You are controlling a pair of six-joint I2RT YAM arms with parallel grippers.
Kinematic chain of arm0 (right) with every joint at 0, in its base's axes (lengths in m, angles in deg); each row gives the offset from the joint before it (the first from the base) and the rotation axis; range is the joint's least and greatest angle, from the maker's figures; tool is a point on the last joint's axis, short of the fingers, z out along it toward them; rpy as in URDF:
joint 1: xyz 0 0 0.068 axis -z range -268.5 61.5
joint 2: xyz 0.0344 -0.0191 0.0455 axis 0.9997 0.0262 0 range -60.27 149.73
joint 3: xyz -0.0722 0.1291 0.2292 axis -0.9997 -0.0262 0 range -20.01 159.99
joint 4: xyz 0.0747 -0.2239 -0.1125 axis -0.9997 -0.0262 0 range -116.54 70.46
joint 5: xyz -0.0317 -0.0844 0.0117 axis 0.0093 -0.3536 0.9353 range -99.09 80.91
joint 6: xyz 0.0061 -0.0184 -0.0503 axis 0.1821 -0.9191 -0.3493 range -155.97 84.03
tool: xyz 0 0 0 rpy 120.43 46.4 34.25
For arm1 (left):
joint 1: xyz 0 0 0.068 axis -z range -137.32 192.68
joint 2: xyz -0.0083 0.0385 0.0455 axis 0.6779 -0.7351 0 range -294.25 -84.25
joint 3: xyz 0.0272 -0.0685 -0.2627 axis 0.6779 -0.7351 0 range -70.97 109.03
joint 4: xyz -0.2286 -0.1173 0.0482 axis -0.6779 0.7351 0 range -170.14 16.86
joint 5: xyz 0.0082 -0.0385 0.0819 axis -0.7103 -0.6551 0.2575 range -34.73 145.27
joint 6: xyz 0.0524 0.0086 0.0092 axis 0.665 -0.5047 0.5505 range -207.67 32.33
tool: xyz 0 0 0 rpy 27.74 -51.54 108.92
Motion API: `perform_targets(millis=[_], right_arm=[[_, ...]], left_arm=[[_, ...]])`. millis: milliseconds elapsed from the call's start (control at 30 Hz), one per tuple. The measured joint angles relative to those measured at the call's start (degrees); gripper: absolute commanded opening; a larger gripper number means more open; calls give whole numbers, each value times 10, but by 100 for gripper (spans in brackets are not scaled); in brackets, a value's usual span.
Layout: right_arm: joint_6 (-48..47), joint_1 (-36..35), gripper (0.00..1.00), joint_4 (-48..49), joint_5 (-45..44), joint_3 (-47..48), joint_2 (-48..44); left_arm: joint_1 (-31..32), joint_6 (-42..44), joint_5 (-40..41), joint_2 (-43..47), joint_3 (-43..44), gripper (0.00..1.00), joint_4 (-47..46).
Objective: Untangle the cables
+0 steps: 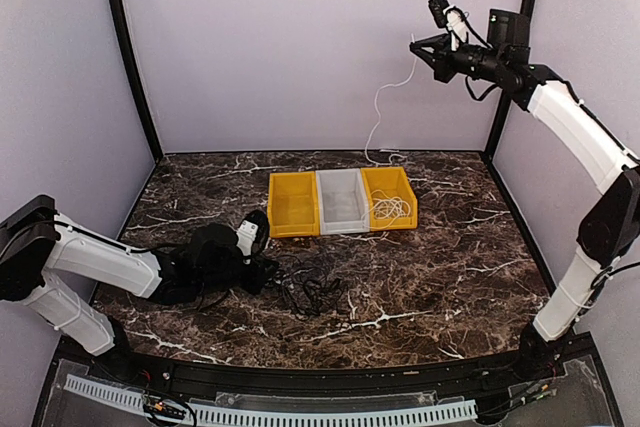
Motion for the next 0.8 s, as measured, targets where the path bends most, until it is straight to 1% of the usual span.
perform_targets(millis=[100,333,500,633,800], right_arm=[[0,-3,0,7,0,-25,0],[-1,-12,0,20,-1,-134,0],[-5,-16,0,20,-2,-195,1],[-16,-19,0,14,5,-210,26],[-39,-33,0,-21,6,-209,96]], left_arm=[[0,-2,0,0,0,20,0],[0,-5,1,0,-3,20,-1],[0,-7,2,-4,-6,21,-4],[0,-10,2,-10,-6,21,-6],[0,-13,3,-11,-9,21,-8]])
